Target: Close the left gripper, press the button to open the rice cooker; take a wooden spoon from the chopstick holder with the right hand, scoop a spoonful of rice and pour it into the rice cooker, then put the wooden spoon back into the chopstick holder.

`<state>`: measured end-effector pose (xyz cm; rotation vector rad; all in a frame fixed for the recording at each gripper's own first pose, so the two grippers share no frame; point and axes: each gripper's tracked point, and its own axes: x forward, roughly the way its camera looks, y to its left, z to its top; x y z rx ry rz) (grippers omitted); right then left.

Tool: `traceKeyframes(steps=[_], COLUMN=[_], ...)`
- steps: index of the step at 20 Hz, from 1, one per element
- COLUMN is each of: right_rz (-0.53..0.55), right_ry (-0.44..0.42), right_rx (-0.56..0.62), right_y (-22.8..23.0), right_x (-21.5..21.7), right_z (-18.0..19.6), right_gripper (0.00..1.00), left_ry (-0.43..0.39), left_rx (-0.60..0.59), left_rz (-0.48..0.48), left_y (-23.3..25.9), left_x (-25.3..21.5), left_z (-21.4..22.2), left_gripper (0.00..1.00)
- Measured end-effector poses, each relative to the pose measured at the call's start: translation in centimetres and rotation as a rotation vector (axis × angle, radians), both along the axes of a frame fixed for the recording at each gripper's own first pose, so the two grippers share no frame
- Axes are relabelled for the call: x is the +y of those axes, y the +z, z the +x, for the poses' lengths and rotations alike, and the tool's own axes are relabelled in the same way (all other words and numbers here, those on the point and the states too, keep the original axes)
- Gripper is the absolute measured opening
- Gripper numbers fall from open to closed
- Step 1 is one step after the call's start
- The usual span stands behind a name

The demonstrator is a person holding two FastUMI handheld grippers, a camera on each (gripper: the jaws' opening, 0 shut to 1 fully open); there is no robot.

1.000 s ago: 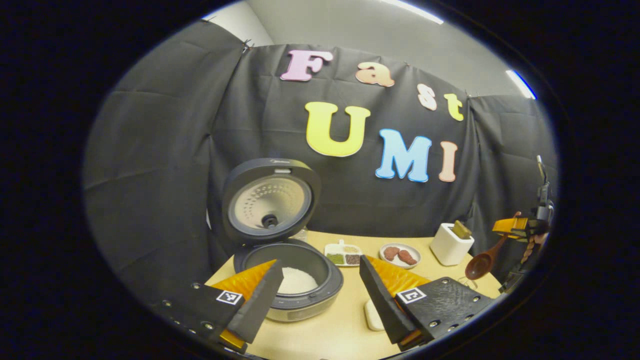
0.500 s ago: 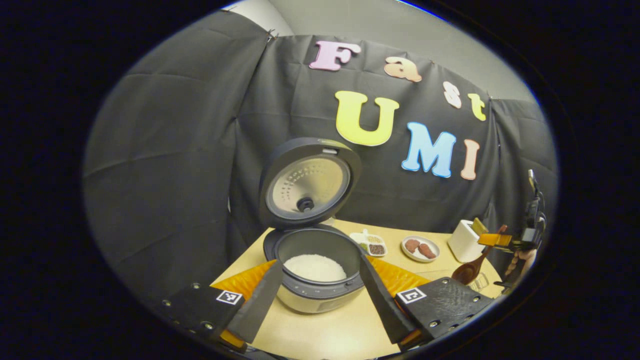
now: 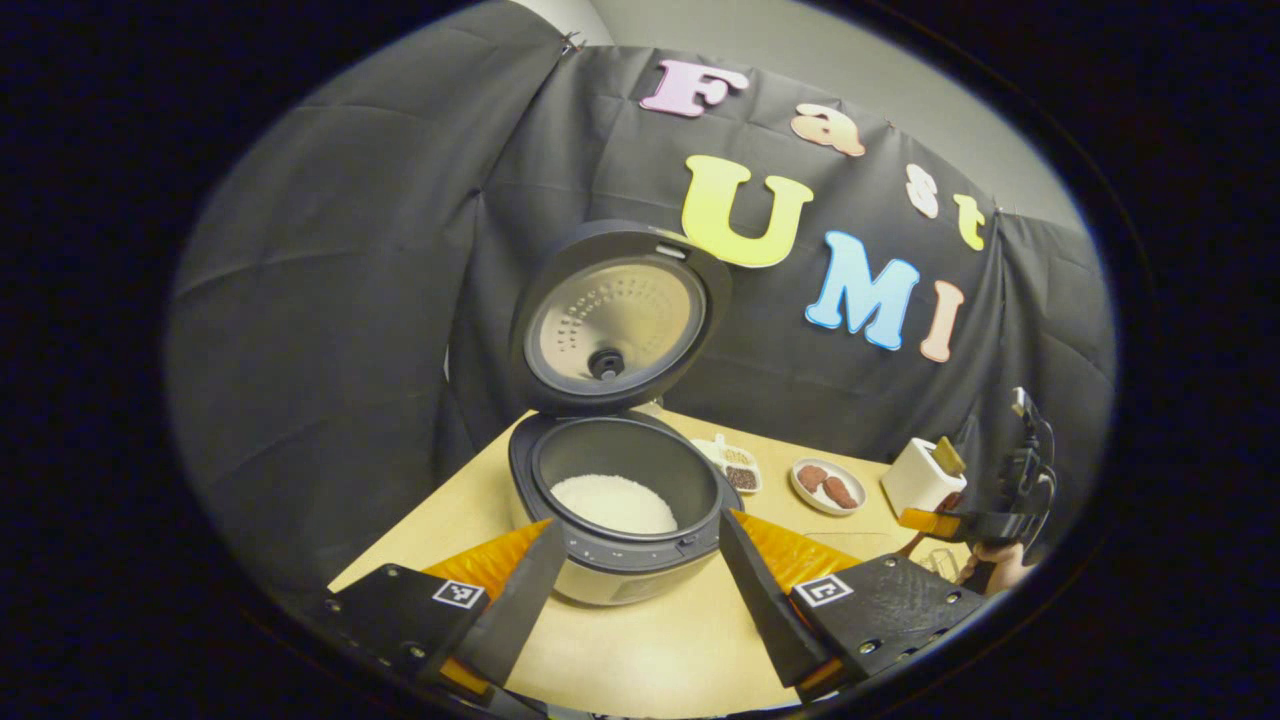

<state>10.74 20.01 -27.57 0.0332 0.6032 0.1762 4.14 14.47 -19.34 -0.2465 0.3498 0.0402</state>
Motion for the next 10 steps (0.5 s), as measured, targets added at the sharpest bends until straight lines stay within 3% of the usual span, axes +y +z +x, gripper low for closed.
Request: traceKeyframes(steps=[5, 10], right_rz=[0.096, 0.196], right_ry=[-0.044, -0.019], right_rx=[0.095, 0.179], right_y=[-2.4, -3.1], right_x=[1.7, 6.0], right_z=[-1.7, -3.1], right_gripper=[0.22, 0.23], left_ry=[0.022, 0.045], left_rx=[0.037, 0.074], left_rz=[0.006, 0.009], left_y=[-1.6, -2.8], left_x=[1.1, 2.4], left_z=[-0.7, -2.4], left_gripper=[0.96, 0.96])
